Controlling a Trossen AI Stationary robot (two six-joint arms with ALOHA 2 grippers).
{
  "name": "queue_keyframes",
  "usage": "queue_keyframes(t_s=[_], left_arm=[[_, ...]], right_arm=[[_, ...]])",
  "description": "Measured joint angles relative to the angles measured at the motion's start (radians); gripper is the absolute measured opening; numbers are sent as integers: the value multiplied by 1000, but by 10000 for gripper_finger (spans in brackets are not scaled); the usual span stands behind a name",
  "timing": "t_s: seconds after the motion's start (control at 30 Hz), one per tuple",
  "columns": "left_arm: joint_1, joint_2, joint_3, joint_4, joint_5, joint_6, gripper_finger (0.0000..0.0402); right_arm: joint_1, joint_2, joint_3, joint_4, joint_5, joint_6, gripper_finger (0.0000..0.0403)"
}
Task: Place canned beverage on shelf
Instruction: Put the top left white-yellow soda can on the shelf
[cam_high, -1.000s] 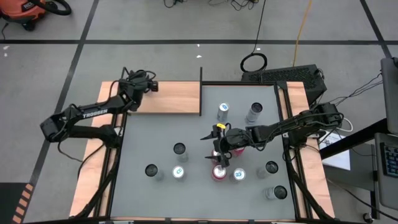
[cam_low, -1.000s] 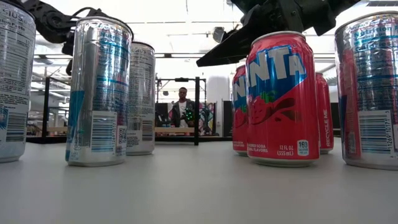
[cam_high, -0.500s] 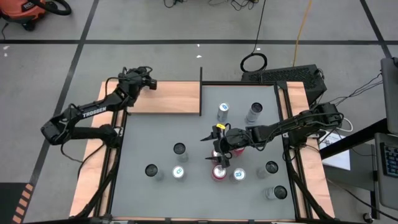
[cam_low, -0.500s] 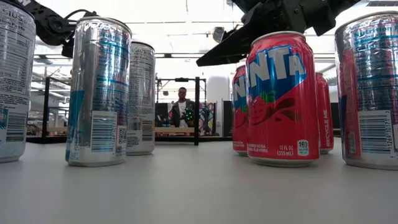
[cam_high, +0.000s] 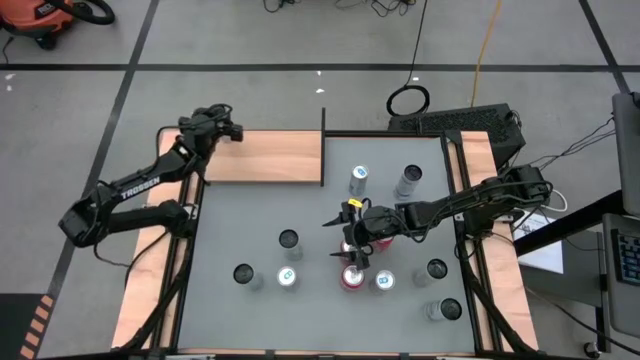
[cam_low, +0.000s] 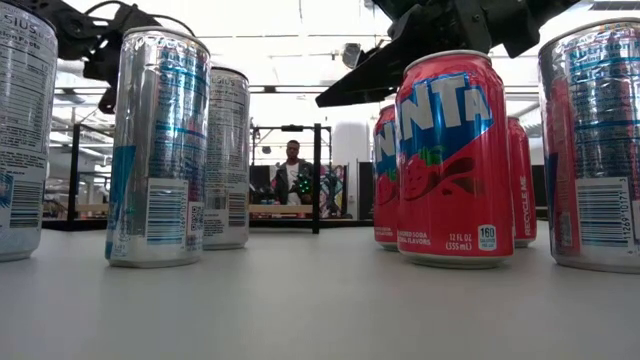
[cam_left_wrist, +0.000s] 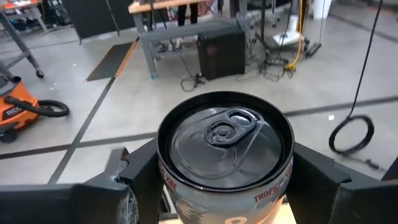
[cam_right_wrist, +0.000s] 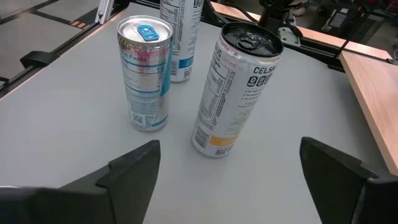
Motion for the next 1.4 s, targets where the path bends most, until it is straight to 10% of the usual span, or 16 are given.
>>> queue_keyframes(t_s=[1.4], left_arm=[[20,81,-173,288,0,-2,260]], right_arm=[[0,0,0,23,0,7,320]])
